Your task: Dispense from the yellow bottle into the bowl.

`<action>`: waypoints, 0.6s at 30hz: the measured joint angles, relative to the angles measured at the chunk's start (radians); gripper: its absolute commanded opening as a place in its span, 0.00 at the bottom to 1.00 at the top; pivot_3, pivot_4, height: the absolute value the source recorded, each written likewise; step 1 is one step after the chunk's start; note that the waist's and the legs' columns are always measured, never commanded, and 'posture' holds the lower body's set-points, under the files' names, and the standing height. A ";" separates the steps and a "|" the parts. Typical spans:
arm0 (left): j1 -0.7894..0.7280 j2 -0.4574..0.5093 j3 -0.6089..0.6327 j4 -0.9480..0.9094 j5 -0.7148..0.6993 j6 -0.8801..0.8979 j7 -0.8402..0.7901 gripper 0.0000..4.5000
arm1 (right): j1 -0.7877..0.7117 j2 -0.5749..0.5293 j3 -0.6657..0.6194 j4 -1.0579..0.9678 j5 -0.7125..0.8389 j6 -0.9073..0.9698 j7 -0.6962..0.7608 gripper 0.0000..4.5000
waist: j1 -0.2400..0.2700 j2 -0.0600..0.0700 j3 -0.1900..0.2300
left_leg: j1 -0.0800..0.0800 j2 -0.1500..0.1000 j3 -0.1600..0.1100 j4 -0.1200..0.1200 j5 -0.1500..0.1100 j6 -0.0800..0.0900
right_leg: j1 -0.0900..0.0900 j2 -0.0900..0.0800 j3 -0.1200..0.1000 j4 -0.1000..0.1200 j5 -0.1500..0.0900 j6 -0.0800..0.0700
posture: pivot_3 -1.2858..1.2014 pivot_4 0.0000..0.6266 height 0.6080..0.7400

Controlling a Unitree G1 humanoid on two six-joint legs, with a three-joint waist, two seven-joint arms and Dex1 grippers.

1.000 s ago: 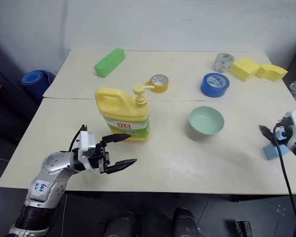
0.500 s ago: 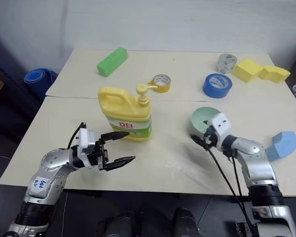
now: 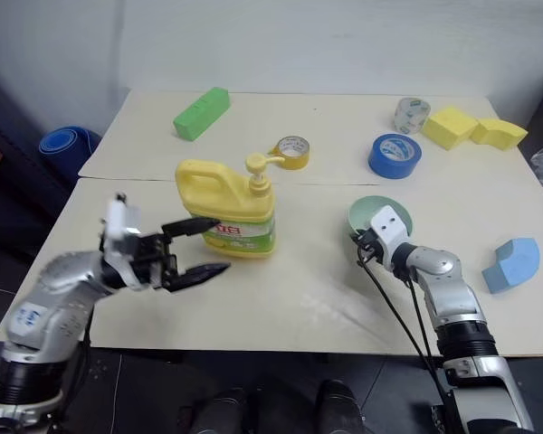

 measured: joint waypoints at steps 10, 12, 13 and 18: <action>-0.418 -0.067 0.037 0.104 -0.156 0.149 0.165 0.18 | -0.075 -0.194 0.039 -0.485 0.144 0.282 0.273 0.00 | 0.001 -0.002 0.004 | -0.001 -0.001 -0.003 0.001 0.000 0.000 | 0.001 0.000 -0.003 0.000 0.000 0.000 | 0.52 0.24 1.00; -0.491 -0.101 -0.023 0.159 -0.104 0.141 0.171 0.06 | -0.142 -0.208 0.049 -0.570 0.164 0.360 0.283 0.00 | 0.001 -0.003 0.004 | -0.001 -0.001 -0.003 0.001 0.000 0.000 | 0.001 0.000 -0.004 0.000 0.000 0.000 | 0.52 0.24 1.00; -0.505 -0.107 -0.045 0.173 -0.080 0.134 0.170 0.01 | -0.163 -0.208 0.054 -0.588 0.169 0.381 0.283 0.00 | 0.001 -0.003 0.004 | -0.001 -0.001 -0.003 0.001 0.000 0.000 | 0.001 0.000 -0.004 0.000 0.000 0.000 | 0.52 0.24 1.00; -0.552 -0.156 -0.168 0.300 0.130 0.062 0.206 0.01 | -0.286 -0.201 0.120 -0.625 0.178 0.492 0.276 0.00 | -0.001 -0.006 0.006 | -0.002 -0.001 -0.003 0.000 0.000 0.000 | -0.001 0.000 -0.005 0.000 0.000 0.000 | 0.52 0.24 1.00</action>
